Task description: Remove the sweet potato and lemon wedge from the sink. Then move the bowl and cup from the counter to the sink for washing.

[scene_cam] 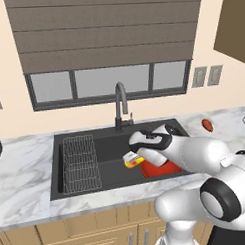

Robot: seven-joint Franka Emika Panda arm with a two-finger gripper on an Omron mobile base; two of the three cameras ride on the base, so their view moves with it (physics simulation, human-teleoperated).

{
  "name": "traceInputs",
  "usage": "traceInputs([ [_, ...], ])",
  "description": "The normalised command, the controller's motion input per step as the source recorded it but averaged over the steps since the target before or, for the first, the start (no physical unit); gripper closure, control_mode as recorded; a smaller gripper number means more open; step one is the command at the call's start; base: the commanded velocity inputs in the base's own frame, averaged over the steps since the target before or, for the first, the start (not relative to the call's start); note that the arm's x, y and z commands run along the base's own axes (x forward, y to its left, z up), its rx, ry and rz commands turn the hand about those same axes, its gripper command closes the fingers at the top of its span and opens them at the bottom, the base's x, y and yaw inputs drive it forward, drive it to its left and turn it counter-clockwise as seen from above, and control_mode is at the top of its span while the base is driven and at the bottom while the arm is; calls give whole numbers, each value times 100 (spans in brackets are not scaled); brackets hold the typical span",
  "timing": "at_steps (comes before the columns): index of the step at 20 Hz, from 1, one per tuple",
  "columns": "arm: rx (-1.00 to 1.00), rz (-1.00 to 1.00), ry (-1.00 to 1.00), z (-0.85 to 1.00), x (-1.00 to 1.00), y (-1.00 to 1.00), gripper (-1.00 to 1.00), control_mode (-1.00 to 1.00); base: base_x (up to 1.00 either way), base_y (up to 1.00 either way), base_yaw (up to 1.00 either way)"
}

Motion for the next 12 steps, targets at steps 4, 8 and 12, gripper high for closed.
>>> traceInputs([
  [4,-4,0,0,-12,13,10,100,-100,0,0,0],
  [8,-5,0,0,-10,11,10,100,-100,0,0,0],
  [12,-7,0,0,-14,6,9,100,-100,0,0,0],
])
